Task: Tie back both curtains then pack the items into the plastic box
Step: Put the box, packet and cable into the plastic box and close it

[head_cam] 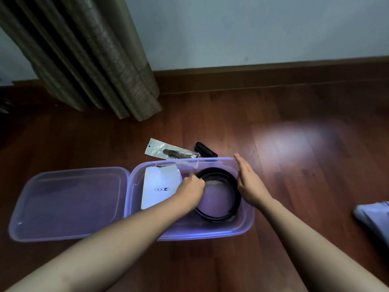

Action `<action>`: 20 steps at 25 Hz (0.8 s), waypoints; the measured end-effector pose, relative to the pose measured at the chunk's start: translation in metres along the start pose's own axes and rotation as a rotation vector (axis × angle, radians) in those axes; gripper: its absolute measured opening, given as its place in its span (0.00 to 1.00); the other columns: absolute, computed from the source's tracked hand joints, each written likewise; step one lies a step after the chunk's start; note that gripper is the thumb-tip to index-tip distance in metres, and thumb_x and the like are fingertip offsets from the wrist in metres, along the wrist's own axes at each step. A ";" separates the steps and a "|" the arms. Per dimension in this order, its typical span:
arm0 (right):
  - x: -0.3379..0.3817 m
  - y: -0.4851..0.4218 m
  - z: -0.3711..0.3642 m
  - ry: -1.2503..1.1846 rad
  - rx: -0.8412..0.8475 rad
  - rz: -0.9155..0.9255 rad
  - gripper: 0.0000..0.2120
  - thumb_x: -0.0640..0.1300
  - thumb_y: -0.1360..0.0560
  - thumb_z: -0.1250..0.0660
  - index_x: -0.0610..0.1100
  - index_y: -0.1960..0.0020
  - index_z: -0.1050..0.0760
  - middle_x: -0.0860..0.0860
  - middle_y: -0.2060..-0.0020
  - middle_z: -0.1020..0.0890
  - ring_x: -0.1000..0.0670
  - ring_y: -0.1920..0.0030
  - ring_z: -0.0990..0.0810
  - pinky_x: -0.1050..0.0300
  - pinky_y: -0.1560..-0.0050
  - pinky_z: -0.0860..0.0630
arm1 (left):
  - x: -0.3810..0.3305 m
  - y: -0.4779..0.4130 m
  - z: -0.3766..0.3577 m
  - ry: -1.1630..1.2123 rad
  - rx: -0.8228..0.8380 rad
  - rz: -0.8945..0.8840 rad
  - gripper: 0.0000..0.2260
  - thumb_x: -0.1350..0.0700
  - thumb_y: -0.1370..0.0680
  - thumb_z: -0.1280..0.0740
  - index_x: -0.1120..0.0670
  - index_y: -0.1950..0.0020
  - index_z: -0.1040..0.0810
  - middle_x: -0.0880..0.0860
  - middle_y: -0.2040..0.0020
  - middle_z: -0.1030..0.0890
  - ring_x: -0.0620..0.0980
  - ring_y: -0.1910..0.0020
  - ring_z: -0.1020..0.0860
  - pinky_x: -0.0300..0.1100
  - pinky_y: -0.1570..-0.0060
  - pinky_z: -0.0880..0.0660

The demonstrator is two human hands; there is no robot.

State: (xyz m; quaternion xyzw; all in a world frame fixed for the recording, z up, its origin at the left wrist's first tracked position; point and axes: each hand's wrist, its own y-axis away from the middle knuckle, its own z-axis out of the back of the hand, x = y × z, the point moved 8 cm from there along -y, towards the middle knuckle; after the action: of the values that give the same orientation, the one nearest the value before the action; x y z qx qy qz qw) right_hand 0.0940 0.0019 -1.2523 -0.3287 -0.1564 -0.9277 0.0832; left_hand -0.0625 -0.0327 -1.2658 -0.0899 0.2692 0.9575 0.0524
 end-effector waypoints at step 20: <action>-0.001 0.002 -0.002 0.072 -0.036 -0.032 0.27 0.38 0.21 0.47 0.45 0.24 0.48 0.48 0.25 0.42 0.48 0.25 0.42 0.51 0.27 0.42 | 0.077 0.057 0.049 -0.040 -0.049 -0.215 0.46 0.24 0.35 0.46 0.51 0.24 0.43 0.52 0.23 0.43 0.54 0.26 0.42 0.50 0.28 0.40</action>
State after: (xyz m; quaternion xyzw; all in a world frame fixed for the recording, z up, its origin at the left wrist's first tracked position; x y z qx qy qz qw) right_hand 0.0940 -0.0007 -1.2537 -0.2940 -0.1419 -0.9428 0.0679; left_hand -0.1531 -0.0514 -1.2110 -0.1002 0.2332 0.9543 0.1577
